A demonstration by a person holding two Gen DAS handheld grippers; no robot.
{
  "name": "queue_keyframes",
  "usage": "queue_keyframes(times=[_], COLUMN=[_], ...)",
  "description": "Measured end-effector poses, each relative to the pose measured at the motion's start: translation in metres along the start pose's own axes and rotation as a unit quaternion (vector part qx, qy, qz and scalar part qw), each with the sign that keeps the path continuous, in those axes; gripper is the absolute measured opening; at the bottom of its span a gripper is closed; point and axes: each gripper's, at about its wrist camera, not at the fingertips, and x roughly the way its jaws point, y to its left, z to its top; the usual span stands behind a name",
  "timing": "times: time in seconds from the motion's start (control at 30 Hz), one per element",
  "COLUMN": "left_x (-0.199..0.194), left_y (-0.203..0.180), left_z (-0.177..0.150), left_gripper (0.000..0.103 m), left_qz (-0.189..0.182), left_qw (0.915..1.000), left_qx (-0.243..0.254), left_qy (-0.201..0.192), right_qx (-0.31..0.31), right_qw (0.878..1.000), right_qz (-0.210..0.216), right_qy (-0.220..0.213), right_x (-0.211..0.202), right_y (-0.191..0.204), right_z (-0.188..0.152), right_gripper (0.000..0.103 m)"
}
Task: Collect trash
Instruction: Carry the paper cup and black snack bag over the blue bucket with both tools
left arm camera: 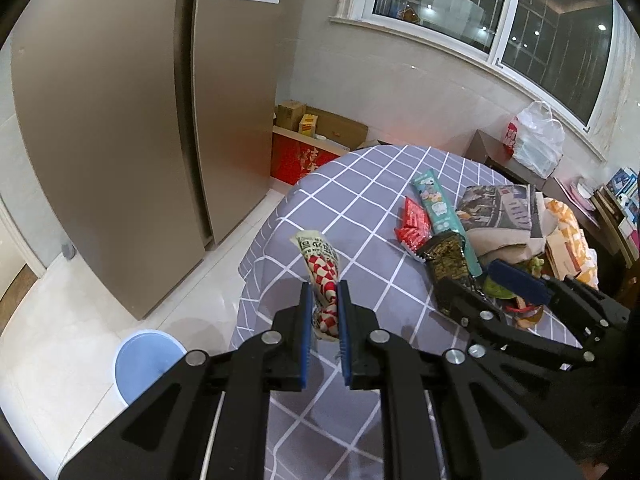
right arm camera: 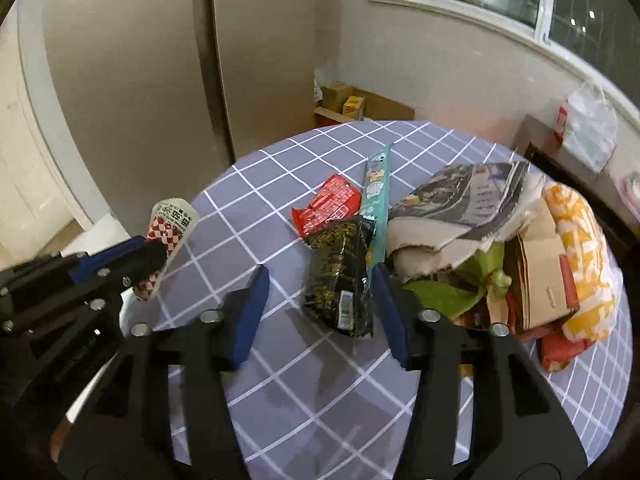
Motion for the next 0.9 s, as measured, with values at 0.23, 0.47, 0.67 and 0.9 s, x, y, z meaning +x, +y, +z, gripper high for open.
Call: queue_keyframes(times=[0.23, 0.47, 0.67, 0.9], left_x=[0.015, 0.011, -0.011, -0.04], left_y=[0.0, -0.002, 0.006, 0.042], left_z=[-0.001, -0.001, 0.0, -0.006], left_gripper=[0.011, 0.011, 0.011, 0.011], left_qz=[0.0, -0.018, -0.026, -0.01], left_qw=[0.9999, 0.9998, 0.9995, 0.999], left_qx=[0.001, 0.0, -0.012, -0.032], left_qy=[0.012, 0.008, -0.009, -0.03], right_qx=[-0.022, -0.002, 0.002, -0.012], right_qw=[0.999, 1.0, 1.0, 0.995], right_qz=[-0.014, 0.005, 0.024, 0.099], right_qy=[0.024, 0.009, -0.018, -0.022], right_x=[0.022, 0.007, -0.022, -0.035], right_y=[0.002, -0.006, 0.003, 0.046], right_z=[-0.004, -0.008, -0.003, 0.005], right_gripper=[0.02, 0.013, 0.013, 0.013])
